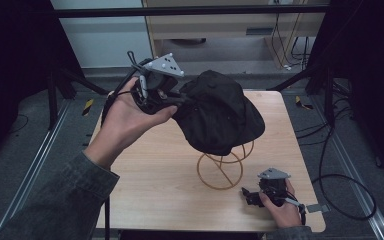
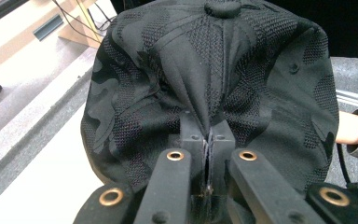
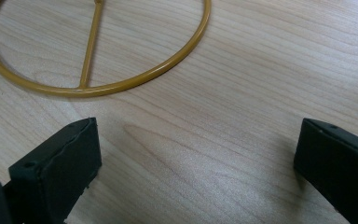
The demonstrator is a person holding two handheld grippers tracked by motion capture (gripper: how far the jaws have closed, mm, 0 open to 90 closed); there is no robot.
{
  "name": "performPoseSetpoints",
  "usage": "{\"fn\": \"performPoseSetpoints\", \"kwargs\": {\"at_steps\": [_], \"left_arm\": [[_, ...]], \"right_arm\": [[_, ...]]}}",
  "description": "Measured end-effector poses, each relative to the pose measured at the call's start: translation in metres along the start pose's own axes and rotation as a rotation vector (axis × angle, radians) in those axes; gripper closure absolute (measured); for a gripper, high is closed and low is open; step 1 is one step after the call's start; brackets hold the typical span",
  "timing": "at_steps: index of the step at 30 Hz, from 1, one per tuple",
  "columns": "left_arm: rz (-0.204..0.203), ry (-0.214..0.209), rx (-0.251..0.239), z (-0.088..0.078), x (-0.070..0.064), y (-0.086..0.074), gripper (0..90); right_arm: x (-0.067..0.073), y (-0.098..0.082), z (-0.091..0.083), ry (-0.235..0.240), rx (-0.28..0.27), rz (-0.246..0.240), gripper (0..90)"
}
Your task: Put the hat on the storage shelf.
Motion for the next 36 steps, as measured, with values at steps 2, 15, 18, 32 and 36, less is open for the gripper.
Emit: {"fn": "performPoseSetpoints", "kwargs": {"at_steps": [2,15,18,32,36], "left_arm": [[-0.008,-0.001,0.005,0.003,0.001,-0.002,88.0],[-0.021,-0.013,0.03,0.019,-0.002,-0.008,88.0],[-0.029,-0.018,0.036,0.022,-0.003,-0.009,87.9],[-0.034,-0.032,0.068,0.035,-0.007,-0.015,87.9],[-0.035,-0.034,0.074,0.04,-0.009,-0.016,87.9]], "right_arm": [[0.0,0.0,0.0,0.0,0.0,0.0,0.8],[0.0,0.0,0.0,0.0,0.0,0.0,0.8],[0.0,0.0,0.0,0.0,0.0,0.0,0.8],[0.0,0.0,0.0,0.0,0.0,0.0,0.8],[0.0,0.0,0.0,0.001,0.0,0.0,0.8]]}}
Point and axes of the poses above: each handheld gripper's, and its own axes: z roughly forward along the jaws, y roughly out of its top, x roughly to its left, the point moved 8 cm from there along z, roughly forward along the jaws, and after that the axes turned 4 degrees about -z, right-handed, at the moved point
